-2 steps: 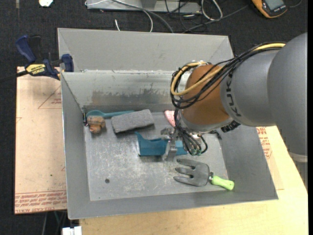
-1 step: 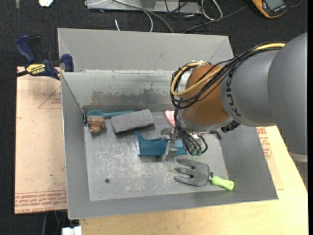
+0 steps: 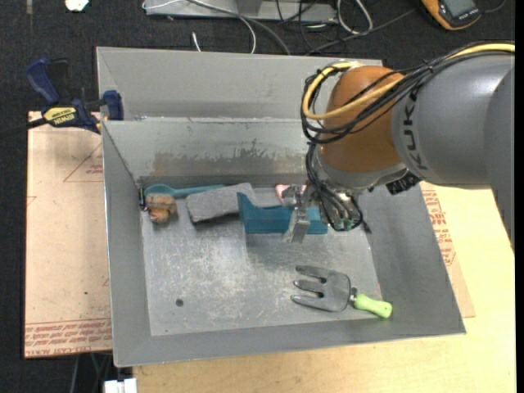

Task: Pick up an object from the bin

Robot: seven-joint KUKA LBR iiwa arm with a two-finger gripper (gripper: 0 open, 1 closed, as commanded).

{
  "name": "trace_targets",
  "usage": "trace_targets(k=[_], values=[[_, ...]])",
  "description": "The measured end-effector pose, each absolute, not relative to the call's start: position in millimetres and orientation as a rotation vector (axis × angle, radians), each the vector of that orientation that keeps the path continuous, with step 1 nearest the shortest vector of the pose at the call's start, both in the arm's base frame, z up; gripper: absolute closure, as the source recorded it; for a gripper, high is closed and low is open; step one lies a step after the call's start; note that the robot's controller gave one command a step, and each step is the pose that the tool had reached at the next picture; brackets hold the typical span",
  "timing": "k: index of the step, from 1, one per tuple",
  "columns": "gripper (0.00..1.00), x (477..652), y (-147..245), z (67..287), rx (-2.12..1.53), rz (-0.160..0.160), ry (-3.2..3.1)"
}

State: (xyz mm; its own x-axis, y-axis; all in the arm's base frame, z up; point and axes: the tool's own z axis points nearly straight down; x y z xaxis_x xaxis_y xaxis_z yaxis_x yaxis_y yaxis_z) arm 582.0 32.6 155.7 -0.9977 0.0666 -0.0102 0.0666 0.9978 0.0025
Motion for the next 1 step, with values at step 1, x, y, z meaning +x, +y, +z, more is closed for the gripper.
trace_targets(k=[1], values=[[1.0,571.4,34.3,214.7,-0.003,0.001,3.14]])
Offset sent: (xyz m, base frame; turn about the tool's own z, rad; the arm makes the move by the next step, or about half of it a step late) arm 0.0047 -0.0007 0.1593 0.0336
